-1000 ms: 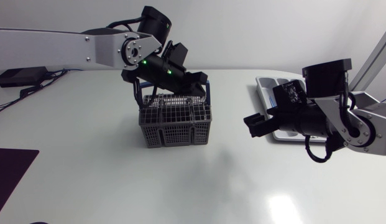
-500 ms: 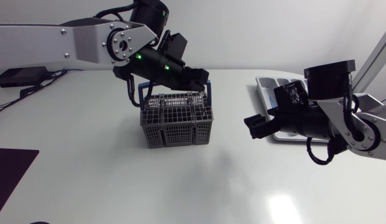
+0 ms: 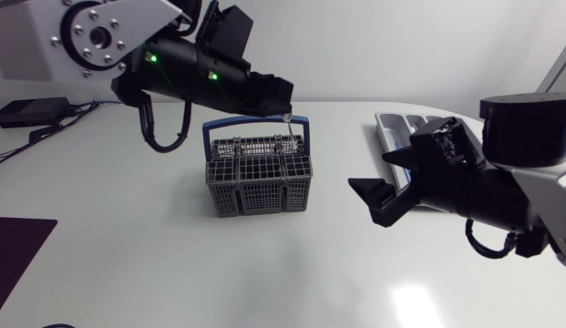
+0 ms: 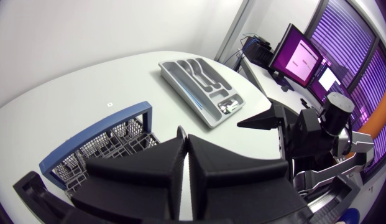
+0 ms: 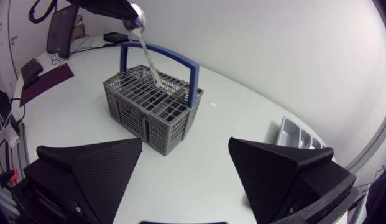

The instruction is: Unload the cutlery basket into the drawer organizer.

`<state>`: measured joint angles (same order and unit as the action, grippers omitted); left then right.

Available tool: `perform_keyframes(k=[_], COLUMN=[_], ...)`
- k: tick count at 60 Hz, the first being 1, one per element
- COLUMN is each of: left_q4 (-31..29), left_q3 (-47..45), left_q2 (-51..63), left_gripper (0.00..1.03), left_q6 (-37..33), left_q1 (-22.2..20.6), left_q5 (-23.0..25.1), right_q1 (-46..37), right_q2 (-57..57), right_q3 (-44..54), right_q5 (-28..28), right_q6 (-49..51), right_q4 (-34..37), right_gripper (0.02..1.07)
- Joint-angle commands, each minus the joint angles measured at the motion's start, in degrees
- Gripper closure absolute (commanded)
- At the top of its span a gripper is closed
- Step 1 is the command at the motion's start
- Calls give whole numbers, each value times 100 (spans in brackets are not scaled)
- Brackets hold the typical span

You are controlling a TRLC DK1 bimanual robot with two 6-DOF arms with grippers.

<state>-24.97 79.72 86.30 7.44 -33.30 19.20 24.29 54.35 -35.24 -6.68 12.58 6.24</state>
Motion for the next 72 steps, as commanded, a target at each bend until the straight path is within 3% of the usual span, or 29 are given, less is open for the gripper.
perform_keyframes(k=[1,20,34,50,65,72], left_q4=[-148,-500,-535,-535,-553,-579], left_q3=[-203,-546,-704,-730,-765,-765], left_q2=[-272,-430,-412,-342,-368,-368], left_gripper=[99,99,99,99,99,99], left_q6=[-111,-138,-120,-50,-24,-24], left_q1=[-159,-678,-1038,-1249,-1337,-1328], left_q5=[40,391,567,673,769,787], right_q1=[40,40,23,119,260,295], right_q2=[-196,-583,-232,94,375,419], right_q3=[132,26,-158,-378,-571,-642], right_q5=[-246,-1090,-2004,-2452,-2461,-2461], right_q6=[412,1352,1599,1599,1555,1519], right_q4=[141,835,1310,1310,1204,1195], right_gripper=[7,7,8,23,53,61])
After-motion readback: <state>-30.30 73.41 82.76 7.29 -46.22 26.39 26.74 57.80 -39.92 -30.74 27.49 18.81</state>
